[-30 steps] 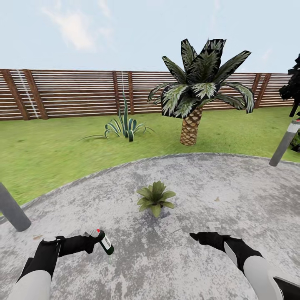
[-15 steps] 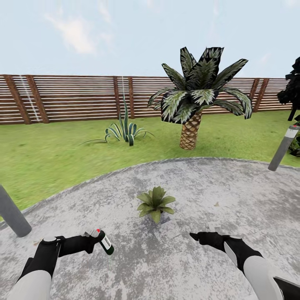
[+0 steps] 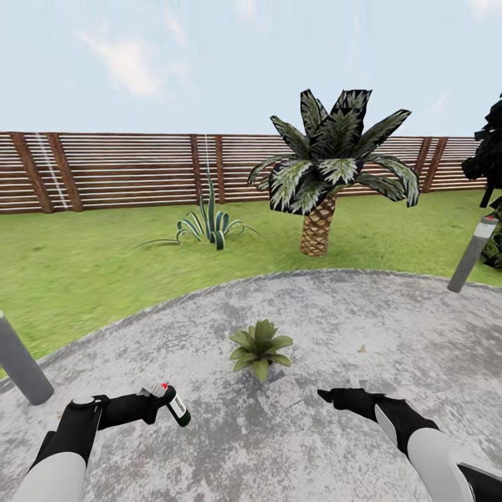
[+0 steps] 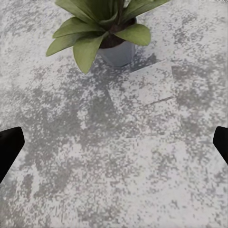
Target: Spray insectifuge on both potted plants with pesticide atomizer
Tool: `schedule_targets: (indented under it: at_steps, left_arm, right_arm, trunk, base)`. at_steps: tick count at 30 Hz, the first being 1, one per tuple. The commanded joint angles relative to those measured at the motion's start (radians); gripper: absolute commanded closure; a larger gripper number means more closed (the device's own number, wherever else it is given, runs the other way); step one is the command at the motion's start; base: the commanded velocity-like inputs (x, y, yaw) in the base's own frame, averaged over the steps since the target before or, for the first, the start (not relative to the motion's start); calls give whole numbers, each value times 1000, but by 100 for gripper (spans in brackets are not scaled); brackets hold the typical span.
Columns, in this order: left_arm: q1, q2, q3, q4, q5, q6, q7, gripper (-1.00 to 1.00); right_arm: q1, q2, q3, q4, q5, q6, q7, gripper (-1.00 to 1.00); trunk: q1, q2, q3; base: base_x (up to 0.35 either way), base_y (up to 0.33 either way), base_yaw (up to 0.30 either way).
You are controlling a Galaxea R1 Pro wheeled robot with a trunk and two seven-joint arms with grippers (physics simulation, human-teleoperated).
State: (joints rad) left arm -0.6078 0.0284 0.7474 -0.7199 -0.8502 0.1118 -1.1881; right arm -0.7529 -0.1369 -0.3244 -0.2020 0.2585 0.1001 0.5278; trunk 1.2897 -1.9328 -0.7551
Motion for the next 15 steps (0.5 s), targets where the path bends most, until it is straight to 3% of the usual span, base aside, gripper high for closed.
schedule_targets:
  at_steps: [1,15]
  left_arm:
    - [-1,-1,4,-1,-4,9,-5,100]
    - [-1,-1,4,-1,-4,9,-5,100]
  right_arm:
    - [0,0,-8,-2,8,7,6,-100]
    - [0,0,-9,-2,7,7,6,-100]
  trunk:
    - [-4,7,2]
    - [-58,105,46]
  base:
    - [0,0,0]
    - [0,0,0]
